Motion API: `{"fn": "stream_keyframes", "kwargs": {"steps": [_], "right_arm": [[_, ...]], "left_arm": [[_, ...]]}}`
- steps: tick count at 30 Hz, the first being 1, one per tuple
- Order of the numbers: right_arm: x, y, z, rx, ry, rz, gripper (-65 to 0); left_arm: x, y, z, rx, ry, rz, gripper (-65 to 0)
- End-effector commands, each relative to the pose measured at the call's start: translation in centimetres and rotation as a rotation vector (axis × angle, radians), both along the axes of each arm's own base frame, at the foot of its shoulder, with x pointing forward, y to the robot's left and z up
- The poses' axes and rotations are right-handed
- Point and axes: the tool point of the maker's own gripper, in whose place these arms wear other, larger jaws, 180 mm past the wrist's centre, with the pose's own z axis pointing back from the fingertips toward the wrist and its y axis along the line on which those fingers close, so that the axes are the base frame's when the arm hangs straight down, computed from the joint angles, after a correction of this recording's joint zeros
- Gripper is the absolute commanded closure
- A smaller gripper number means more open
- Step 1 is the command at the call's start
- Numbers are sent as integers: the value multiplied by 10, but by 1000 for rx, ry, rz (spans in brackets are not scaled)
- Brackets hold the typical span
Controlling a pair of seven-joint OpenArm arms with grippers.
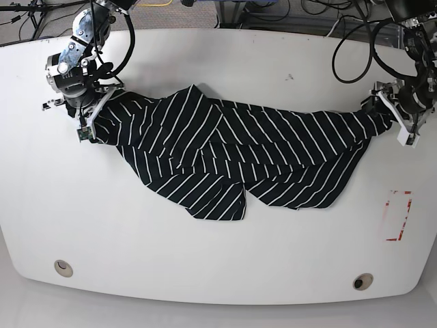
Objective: Fold the T-shirt properly
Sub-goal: 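Move the left gripper along the shirt edge and regrasp it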
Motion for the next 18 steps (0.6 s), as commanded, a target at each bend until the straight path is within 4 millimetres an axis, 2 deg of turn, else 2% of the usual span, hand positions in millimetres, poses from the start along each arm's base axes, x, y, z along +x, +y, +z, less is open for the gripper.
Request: {"fn": "stream_keyframes", "kwargs": {"steps": [1, 7, 12, 15, 18], "right_arm": [[9, -3, 13, -17, -50, -2, 0], [12, -3, 14, -14, -58, -4, 0], [14, -2, 16, -13, -64, -4, 0], [14, -2, 16, -13, -64, -4, 0], [17, -2, 18, -13, -73, -3, 0]], "left_arm": [[14, 9, 18, 34, -41, 2, -439], [42, 7, 38, 24, -85, 9, -440], [81, -2, 67, -13, -195, 20, -440], [102, -6, 73, -66, -221, 36, -440], [124, -14, 69, -142, -214, 45, -440]]}}
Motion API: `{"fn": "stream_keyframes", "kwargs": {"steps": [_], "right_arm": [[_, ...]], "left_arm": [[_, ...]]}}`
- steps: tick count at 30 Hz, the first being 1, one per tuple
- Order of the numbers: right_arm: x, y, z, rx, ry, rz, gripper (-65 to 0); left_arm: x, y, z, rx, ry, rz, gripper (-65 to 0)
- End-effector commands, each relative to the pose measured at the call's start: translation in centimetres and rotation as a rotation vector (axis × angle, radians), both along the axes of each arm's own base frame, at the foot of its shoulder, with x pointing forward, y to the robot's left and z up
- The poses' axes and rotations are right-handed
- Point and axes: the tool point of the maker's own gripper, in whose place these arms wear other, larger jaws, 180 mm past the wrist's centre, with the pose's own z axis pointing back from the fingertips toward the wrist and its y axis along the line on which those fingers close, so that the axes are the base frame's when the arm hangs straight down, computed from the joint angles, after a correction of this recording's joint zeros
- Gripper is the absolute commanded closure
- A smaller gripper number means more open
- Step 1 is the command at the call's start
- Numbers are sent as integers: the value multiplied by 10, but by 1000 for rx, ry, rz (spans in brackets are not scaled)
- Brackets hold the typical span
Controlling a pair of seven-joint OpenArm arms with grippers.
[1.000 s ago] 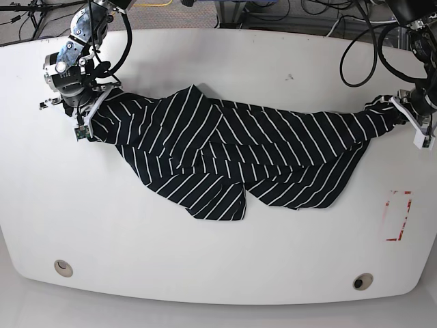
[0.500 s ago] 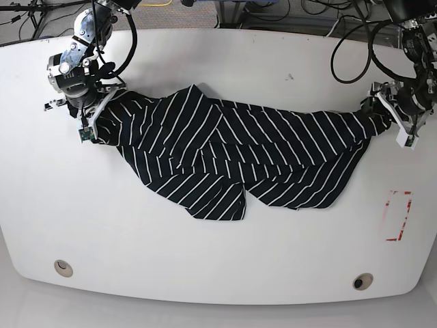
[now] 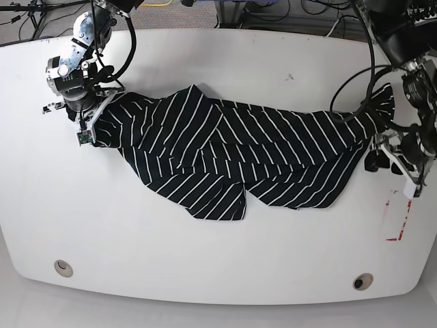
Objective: Fold the T-shirt properly
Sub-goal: 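Move the left gripper along the shirt edge and regrasp it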
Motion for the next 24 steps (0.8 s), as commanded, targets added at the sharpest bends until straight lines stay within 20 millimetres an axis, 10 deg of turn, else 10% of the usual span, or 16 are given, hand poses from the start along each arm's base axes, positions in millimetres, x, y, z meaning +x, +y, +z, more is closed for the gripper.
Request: {"fn": "stream_keyframes", "kwargs": {"steps": [1, 12, 24], "right_arm": [[11, -3, 14, -16, -55, -3, 0], [14, -4, 16, -16, -64, -4, 0], [19, -5, 20, -16, -79, -7, 0]], "left_arm": [[24, -4, 4, -54, -13, -2, -440], [74, -20, -34, -141, 18, 27, -439], [83, -58, -76, -223, 91, -5, -439]]}}
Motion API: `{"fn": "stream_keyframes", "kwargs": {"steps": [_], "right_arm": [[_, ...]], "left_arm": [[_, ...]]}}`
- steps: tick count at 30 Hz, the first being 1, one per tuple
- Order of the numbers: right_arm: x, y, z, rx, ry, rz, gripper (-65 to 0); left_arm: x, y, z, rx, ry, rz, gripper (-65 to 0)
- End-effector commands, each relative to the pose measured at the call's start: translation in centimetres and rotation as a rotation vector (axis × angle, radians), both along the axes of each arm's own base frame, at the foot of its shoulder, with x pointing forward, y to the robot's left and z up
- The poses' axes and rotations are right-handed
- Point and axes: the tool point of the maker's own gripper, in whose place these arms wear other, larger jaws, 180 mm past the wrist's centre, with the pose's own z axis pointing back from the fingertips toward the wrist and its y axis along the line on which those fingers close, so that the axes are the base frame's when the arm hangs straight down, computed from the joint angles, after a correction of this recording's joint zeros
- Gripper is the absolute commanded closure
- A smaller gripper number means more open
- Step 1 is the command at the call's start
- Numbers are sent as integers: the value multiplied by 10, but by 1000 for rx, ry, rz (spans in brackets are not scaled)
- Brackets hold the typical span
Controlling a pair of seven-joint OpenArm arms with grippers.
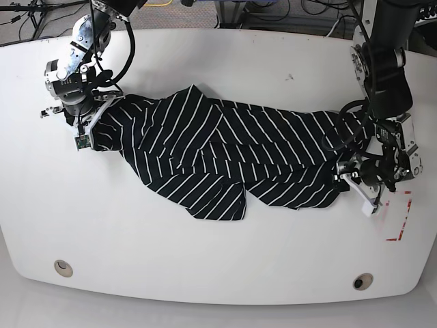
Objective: Fold the T-shirt properly
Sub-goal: 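Move the left gripper along the shirt edge and regrasp it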
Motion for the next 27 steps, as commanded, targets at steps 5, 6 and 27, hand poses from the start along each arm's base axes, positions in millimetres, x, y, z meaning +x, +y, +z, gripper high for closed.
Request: {"fn": "stream_keyframes", "kwargs": {"steps": [5, 6, 27], "right_arm": [[9, -3, 14, -14, -54, -3, 0], [9, -4, 14, -15, -53, -3, 0], [11, -2, 14, -14, -56, 3, 0]], "left_arm": [[20, -30, 5, -36, -56, -36, -439], [22, -36, 4, -39, -54, -40, -439], [31, -73, 7, -81, -58, -52, 0]]}}
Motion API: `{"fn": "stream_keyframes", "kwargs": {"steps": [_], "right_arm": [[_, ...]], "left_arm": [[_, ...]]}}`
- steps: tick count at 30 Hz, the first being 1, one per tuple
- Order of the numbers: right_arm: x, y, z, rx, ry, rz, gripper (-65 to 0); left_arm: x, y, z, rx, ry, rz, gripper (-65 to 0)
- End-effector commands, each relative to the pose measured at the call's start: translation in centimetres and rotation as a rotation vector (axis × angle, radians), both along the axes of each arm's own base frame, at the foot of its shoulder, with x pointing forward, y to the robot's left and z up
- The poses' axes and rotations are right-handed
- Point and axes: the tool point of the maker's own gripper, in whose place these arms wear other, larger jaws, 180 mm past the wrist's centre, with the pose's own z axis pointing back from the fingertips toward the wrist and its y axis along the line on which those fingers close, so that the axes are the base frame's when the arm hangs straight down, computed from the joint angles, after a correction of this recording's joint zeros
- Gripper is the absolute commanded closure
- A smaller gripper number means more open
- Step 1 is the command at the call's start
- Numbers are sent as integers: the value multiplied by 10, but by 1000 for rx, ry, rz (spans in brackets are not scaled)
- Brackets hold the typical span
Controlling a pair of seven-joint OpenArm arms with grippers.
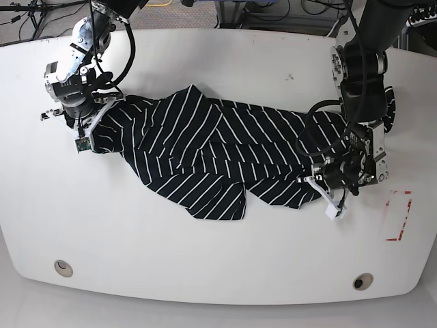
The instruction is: Fold the T-shirt properly
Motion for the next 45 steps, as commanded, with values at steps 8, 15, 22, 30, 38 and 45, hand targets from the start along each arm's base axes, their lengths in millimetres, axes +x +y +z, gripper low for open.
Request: {"fn": "stream_keyframes", "kwargs": {"steps": [8, 15, 22, 30, 38, 45], "right_arm": [[18, -4, 22, -24, -80, -2, 0], [34, -15, 42, -59, -132, -6, 0], [56, -34, 72, -118, -200, -3, 0], [96, -55, 113, -151, -298, -13, 0], [149, -77, 175, -220, -385, 25, 0], [184, -75, 265, -298, -543, 61, 0]], "left_arm": [[31, 12, 71, 62, -227, -8, 0], [19, 15, 157, 240, -486, -76, 0], [-6, 3, 225, 428, -718, -139, 0], [-1, 36, 261, 487, -787, -61, 0], [18, 81, 333, 493, -900, 102, 0], [26, 113, 407, 505, -1015, 206, 0]]}}
